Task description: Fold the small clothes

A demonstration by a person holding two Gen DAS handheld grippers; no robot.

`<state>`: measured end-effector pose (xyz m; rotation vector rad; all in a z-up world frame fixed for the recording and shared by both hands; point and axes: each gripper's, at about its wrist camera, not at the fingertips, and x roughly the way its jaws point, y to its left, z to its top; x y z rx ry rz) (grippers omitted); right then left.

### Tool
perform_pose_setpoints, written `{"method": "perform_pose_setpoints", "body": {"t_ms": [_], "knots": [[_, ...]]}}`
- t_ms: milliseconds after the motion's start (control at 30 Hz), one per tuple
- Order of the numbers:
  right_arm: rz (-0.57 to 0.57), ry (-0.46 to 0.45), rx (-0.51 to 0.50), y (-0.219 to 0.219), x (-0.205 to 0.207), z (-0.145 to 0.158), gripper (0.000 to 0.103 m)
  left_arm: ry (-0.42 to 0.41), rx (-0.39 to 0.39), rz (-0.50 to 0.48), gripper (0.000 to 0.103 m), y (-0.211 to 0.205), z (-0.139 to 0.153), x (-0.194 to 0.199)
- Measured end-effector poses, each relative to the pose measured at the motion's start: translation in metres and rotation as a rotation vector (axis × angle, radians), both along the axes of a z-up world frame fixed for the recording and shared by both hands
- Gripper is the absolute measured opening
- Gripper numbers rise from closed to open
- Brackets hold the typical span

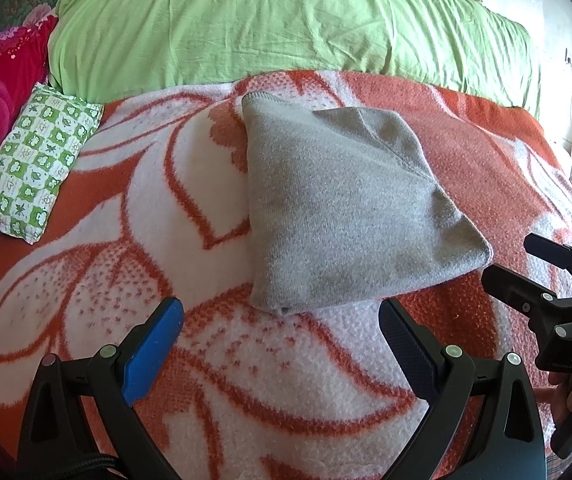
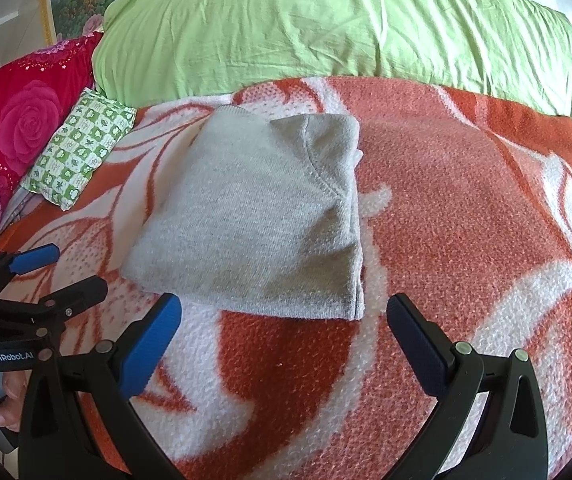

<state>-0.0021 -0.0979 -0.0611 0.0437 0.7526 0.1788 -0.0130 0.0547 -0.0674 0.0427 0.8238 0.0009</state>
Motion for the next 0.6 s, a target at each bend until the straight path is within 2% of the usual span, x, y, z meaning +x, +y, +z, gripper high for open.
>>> {"method": "perform_pose_setpoints", "body": {"t_ms": [600], "knots": [[-0.007, -0.007, 0.02, -0.003, 0.005, 0.005, 0.102, 0.041, -0.041, 0.022, 0.096, 0.003, 0.0, 0.018]]}}
